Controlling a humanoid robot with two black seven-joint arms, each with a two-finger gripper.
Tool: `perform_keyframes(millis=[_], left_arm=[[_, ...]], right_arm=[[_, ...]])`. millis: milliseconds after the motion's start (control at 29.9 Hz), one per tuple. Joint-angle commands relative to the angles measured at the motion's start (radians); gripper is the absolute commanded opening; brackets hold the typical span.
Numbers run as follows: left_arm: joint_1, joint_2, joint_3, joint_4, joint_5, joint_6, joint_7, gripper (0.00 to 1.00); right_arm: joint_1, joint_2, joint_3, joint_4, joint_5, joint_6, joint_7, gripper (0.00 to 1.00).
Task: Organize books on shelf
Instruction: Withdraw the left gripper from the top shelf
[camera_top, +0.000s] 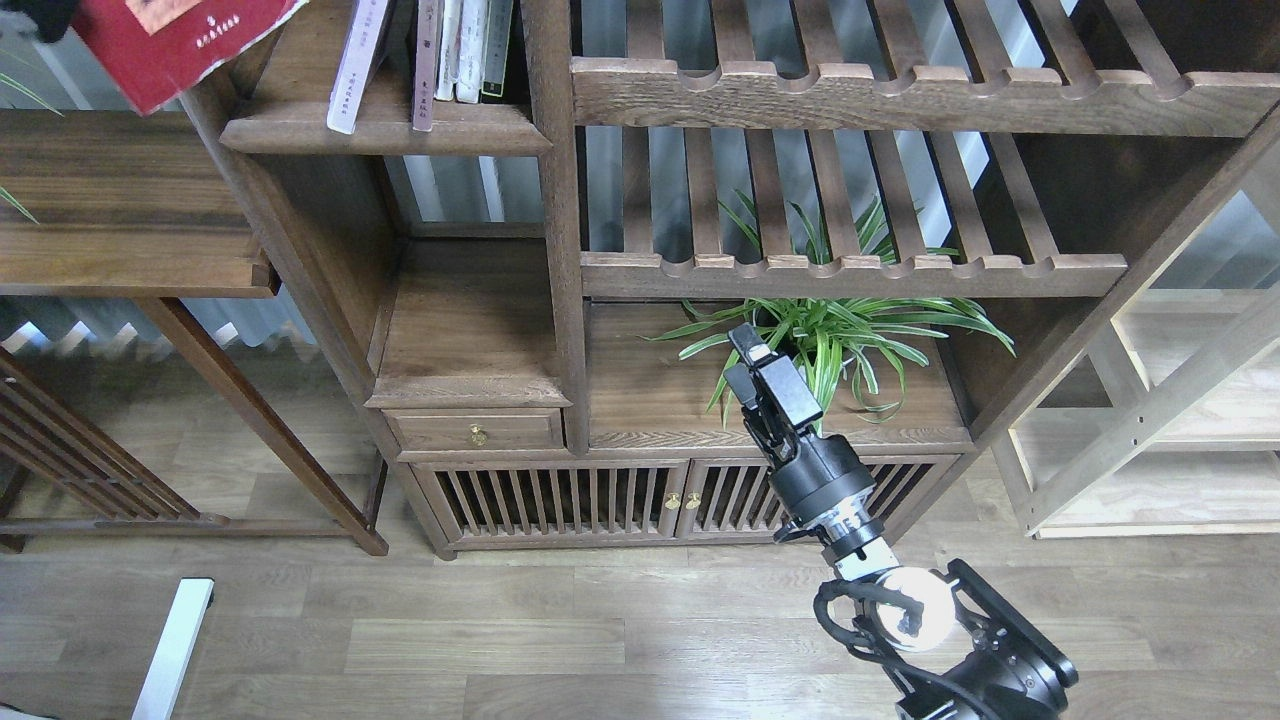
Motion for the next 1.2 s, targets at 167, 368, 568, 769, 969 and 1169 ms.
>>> perform_keyframes(millis=[167,368,568,769,969,1169], left_arm=[[-0.139,0.0,0.108,0.117,0.002,0.0,0.0,0.0],[-0.178,0.0,0.184,0.153,0.002,0.016,0.0,0.0],[-0.245,-0.006,0.281,0.18,0.002,0.091,0.0,0.0],[-0.307,-0.016,0.333,0.246,0.002,0.118,0.0,0.0],[-0.354,-0.031,0.388,0.309,0.002,0.128,0.0,0.0],[-0.405,-0.048,0.43,0.392,0.002,0.133,0.0,0.0]], right_arm=[[0.0,0.0,0.031,0.0,0.0,0.0,0.003,1.0],[-0.001,0.0,0.037,0.0,0.0,0.0,0.003,1.0],[-0.009,-0.002,0.054,0.0,0.0,0.0,0.001,1.0],[-0.009,-0.002,0.068,0.0,0.0,0.0,0.001,0.99],[-0.01,-0.002,0.074,0.0,0.003,0.0,0.001,1.0],[-0.01,-0.002,0.074,0.0,0.011,0.0,0.001,1.0]])
